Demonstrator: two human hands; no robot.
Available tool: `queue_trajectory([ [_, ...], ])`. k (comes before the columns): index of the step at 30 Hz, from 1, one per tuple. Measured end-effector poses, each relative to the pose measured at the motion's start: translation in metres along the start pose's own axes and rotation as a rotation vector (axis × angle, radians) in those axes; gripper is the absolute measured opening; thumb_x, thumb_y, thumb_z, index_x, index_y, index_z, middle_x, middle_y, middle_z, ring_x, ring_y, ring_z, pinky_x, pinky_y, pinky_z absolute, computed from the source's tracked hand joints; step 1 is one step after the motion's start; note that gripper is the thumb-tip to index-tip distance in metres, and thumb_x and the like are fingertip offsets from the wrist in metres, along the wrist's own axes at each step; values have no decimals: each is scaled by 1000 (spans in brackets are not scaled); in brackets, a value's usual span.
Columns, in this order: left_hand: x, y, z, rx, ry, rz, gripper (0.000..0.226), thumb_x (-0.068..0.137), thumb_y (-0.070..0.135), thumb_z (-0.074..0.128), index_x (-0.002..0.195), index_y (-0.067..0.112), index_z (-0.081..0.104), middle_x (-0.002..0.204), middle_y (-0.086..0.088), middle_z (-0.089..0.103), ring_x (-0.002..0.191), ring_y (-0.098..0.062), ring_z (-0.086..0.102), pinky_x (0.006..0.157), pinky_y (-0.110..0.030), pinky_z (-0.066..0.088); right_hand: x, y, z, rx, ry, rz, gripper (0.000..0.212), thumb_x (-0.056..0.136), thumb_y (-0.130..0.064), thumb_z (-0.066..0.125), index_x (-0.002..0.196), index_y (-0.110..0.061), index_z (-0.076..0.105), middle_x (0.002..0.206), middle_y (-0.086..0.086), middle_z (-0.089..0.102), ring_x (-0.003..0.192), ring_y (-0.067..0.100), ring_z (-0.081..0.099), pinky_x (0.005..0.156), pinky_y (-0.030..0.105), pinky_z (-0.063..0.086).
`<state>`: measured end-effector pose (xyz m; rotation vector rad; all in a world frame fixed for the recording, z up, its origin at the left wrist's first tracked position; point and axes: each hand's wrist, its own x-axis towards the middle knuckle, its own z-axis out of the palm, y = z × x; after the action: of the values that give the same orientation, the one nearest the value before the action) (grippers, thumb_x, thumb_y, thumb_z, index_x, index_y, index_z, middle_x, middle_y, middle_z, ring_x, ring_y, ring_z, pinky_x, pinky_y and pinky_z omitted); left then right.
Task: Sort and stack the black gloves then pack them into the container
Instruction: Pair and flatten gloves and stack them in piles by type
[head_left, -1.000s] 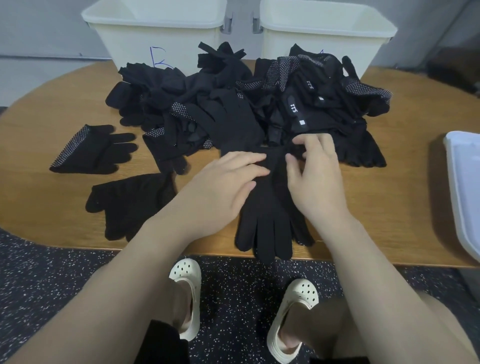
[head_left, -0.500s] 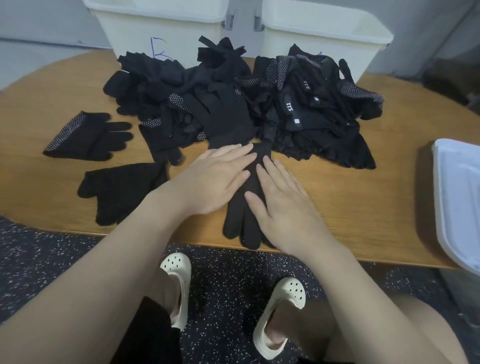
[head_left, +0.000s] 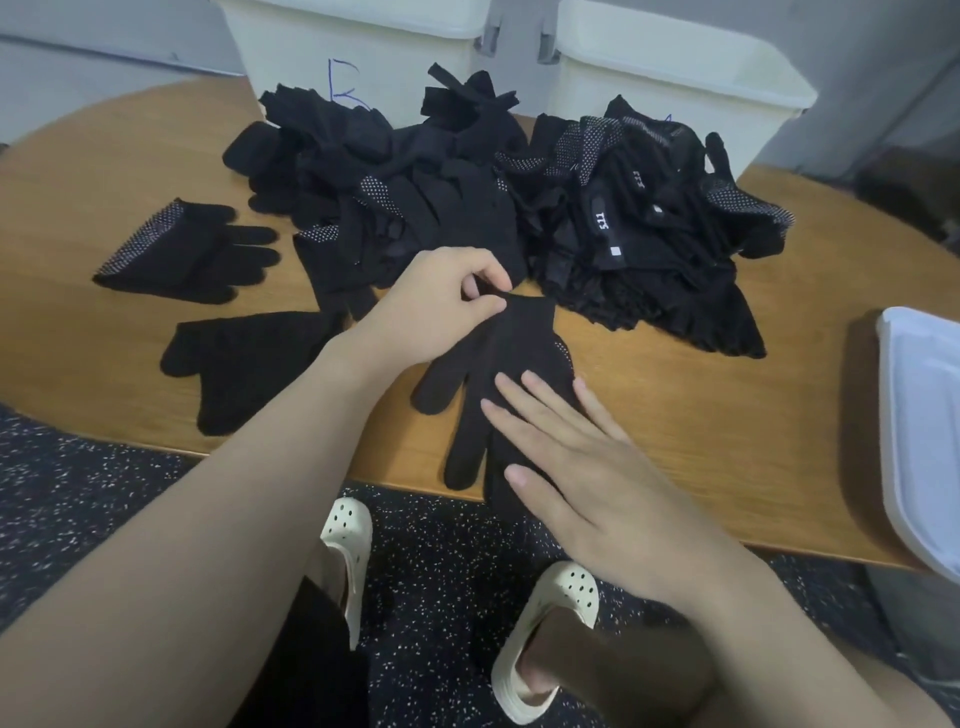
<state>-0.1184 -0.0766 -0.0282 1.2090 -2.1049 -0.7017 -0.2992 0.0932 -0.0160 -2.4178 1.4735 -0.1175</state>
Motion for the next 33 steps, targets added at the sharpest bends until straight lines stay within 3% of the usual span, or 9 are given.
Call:
queue_trajectory([
  [4, 1, -1, -4, 40, -63, 44, 22, 95, 19, 71, 117, 23, 73, 104, 14, 64, 87, -5, 58, 80, -9, 39, 15, 7, -7, 102, 135, 38, 60, 110, -51, 17, 161, -25, 31, 171, -15, 12, 155, -5, -5, 129, 35, -5],
  [10, 8, 0, -10, 82, -151, 29, 21, 96, 21, 71, 116, 22, 74, 91, 16, 51, 84, -4, 51, 75, -5, 35, 47, 12, -12, 40, 106, 25, 64, 108, -56, 15, 163, -24, 27, 172, -8, 7, 156, -1, -4, 129, 32, -1],
  [14, 9, -1, -11, 80, -163, 14, 21, 96, 22, 71, 116, 22, 76, 89, 14, 50, 83, -4, 51, 73, -5, 34, 46, 2, 0, -41, 54, -22, 62, 110, -55, 15, 165, -26, 17, 173, -6, -3, 157, 4, -13, 129, 33, -4],
  [21, 7, -1, -7, 36, -110, -7, 13, 93, 20, 74, 106, 21, 77, 87, 13, 51, 80, -3, 50, 73, -6, 33, 28, -13, 8, -93, -10, -169, 56, 113, -46, 16, 165, -26, 16, 172, -11, 3, 156, 3, -13, 129, 36, -4],
  [25, 4, 0, -5, 41, -93, -4, 13, 95, 19, 72, 107, 22, 76, 88, 12, 51, 82, -4, 49, 79, -13, 34, 20, -19, 6, 40, 24, -223, 52, 113, -43, 21, 162, -27, 27, 170, -12, 19, 157, 0, 2, 129, 30, 2],
  [27, 2, 1, -5, 63, -94, 13, 14, 96, 19, 69, 109, 22, 74, 90, 11, 51, 86, -8, 50, 85, -21, 35, 18, -15, 4, 146, 113, -165, 52, 112, -43, 26, 160, -26, 35, 166, -12, 32, 154, -3, 15, 128, 27, 10],
  [29, 0, 1, -4, 99, -101, 32, 18, 99, 17, 65, 115, 22, 73, 95, 8, 52, 88, -10, 50, 86, -22, 35, 17, -6, 3, 190, 306, -51, 47, 110, -41, 35, 152, -24, 49, 154, -12, 49, 144, -1, 37, 123, 31, 27],
  [31, -2, 0, -3, 123, -103, 47, 25, 102, 11, 55, 121, 19, 70, 101, 5, 53, 93, -11, 47, 89, -24, 35, 20, 10, 2, 209, 513, 79, 38, 106, -36, 46, 135, -19, 61, 129, -10, 61, 120, 9, 57, 105, 39, 46],
  [33, -4, 1, -3, 111, -97, 18, 29, 105, 11, 47, 125, 18, 67, 103, 8, 52, 100, -11, 46, 93, -25, 34, 26, 26, 0, 220, 658, 192, 25, 100, -29, 57, 117, -15, 68, 104, -8, 60, 97, 10, 59, 88, 37, 52],
])
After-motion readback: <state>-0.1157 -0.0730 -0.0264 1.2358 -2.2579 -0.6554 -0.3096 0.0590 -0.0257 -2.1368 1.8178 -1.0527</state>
